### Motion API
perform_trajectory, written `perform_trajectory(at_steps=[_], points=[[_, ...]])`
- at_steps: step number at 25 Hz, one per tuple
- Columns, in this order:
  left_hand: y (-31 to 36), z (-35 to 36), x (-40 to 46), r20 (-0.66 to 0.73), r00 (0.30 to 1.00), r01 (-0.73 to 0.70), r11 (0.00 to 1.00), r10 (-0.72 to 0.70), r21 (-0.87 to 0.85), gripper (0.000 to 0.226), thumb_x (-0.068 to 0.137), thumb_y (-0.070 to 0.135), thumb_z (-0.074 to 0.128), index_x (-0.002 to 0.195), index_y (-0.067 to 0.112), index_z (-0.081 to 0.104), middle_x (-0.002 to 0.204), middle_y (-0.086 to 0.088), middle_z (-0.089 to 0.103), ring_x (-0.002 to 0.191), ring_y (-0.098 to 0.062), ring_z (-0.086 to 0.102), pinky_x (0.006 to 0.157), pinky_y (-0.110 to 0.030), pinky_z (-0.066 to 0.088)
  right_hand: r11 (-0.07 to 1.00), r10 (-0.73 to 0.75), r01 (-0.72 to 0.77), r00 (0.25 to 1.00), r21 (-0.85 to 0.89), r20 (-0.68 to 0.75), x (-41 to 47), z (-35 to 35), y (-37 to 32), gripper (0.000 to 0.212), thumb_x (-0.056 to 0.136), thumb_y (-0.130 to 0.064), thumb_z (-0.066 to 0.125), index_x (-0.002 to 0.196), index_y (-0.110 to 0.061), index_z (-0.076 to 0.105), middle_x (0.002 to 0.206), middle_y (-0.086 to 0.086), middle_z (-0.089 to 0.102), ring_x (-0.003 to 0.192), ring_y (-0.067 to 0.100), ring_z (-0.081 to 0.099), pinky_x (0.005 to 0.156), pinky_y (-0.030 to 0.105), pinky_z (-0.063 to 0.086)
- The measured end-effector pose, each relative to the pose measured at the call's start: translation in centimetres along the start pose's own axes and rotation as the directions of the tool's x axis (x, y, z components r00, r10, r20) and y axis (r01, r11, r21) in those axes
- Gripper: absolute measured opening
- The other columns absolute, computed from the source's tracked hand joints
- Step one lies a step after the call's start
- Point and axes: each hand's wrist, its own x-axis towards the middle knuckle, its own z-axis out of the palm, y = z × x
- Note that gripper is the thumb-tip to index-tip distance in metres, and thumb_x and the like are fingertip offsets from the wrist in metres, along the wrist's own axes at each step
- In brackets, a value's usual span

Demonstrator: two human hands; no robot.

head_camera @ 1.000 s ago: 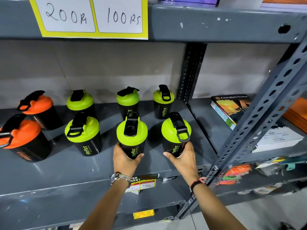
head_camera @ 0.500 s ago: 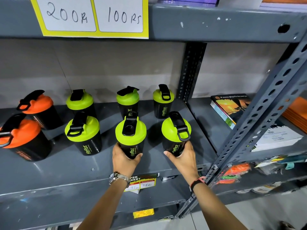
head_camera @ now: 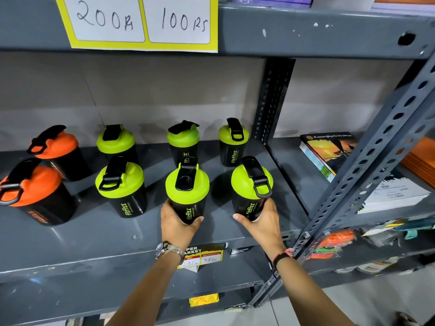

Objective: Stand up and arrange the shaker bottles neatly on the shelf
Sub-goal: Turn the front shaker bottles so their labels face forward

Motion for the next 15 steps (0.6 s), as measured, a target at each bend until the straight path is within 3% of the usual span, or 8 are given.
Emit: perform_trajectory(at_steps=[2,4,7,9,10,12,14,15], points=[[-0.3,-0.3,-0.3,0.035,0.999,-0.023,1.000,0.023,0.005,0.087,0.054,0.005,0.085,0.124,-0.003,0.034,0.125,-0.025,0.046,0.118,-0.037,0.043,0.101,-0.048,0.037,0.999,0.050,-0.050,0.999,0.007,0.006,-1.0,-0.2,0.0,0.097,0.056,-0.025,0.087,0.134,-0.004,0.032,0.132,0.018,0.044,0.125,0.031,0.041,0.105,0.044,0.039],[-0.9,-1.1,-0.9,0.068,0.997,-0.023,1.000,0.024,-0.005,0.093,0.056,0.006,0.084,0.129,-0.003,0.028,0.132,-0.023,0.041,0.124,-0.034,0.038,0.106,-0.048,0.033,0.997,0.076,-0.075,0.996,0.020,-0.050,-3.3,0.0,-0.1,0.099,0.062,-0.021,0.084,0.138,0.001,0.023,0.136,0.023,0.038,0.130,0.033,0.035,0.109,0.039,0.031],[-3.1,-3.5,-2.1,0.045,0.997,-0.068,0.998,0.068,-0.014,0.074,0.064,0.001,0.078,0.125,-0.003,0.036,0.126,-0.022,0.048,0.119,-0.034,0.046,0.101,-0.035,0.036,0.996,-0.016,0.031,0.985,0.083,-0.172,-7.7,1.5,-1.2,0.063,0.076,-0.010,0.072,0.127,0.000,0.036,0.119,0.016,0.047,0.116,0.033,0.046,0.091,0.012,0.031],[-5.3,-6.9,-2.2,-0.070,0.993,-0.099,0.995,0.097,-0.019,0.049,0.068,-0.007,0.071,0.111,-0.003,0.048,0.111,-0.025,0.056,0.106,-0.041,0.055,0.091,-0.021,0.039,0.981,-0.140,0.153,0.984,0.116,-0.109,-10.4,4.2,-3.5,0.042,0.080,-0.001,0.064,0.117,-0.010,0.045,0.107,0.007,0.051,0.104,0.024,0.053,0.085,0.003,0.033],[-6.1,-8.5,-2.1,-0.138,0.986,-0.102,0.995,0.098,-0.023,0.042,0.070,-0.010,0.069,0.106,-0.003,0.051,0.106,-0.027,0.058,0.100,-0.045,0.056,0.087,-0.019,0.040,0.971,-0.203,0.206,0.978,0.121,-0.039,-11.4,5.5,-4.6,0.041,0.081,0.001,0.062,0.114,-0.016,0.045,0.104,0.005,0.052,0.100,0.016,0.053,0.087,0.004,0.035],[-7.7,-12.5,-1.1,-0.302,0.950,-0.079,0.997,0.073,-0.007,0.038,0.071,-0.002,0.069,0.104,-0.005,0.051,0.103,-0.031,0.055,0.095,-0.048,0.055,0.087,-0.033,0.042,0.951,-0.288,0.273,0.953,0.145,0.098,-12.7,8.9,-7.1,0.042,0.082,0.000,0.061,0.116,-0.019,0.044,0.106,0.004,0.052,0.102,0.004,0.048,0.093,0.018,0.040],[-8.9,-16.5,0.7,-0.445,0.896,-0.006,1.000,0.003,-0.004,0.055,0.065,0.017,0.066,0.111,-0.007,0.046,0.109,-0.033,0.049,0.099,-0.047,0.049,0.089,-0.052,0.040,0.954,-0.280,0.252,0.943,0.161,0.181,-12.9,12.6,-9.8,0.049,0.083,-0.010,0.063,0.126,-0.008,0.041,0.123,0.008,0.049,0.117,0.008,0.044,0.104,0.032,0.037],[-9.1,-18.1,1.7,-0.486,0.871,0.059,0.998,-0.063,-0.024,0.067,0.061,0.024,0.067,0.116,-0.006,0.042,0.114,-0.033,0.046,0.102,-0.046,0.046,0.090,-0.054,0.038,0.962,-0.250,0.221,0.947,0.159,0.201,-12.5,14.1,-10.9,0.061,0.083,-0.016,0.064,0.134,-0.004,0.033,0.135,0.011,0.043,0.128,0.015,0.038,0.110,0.034,0.031]])
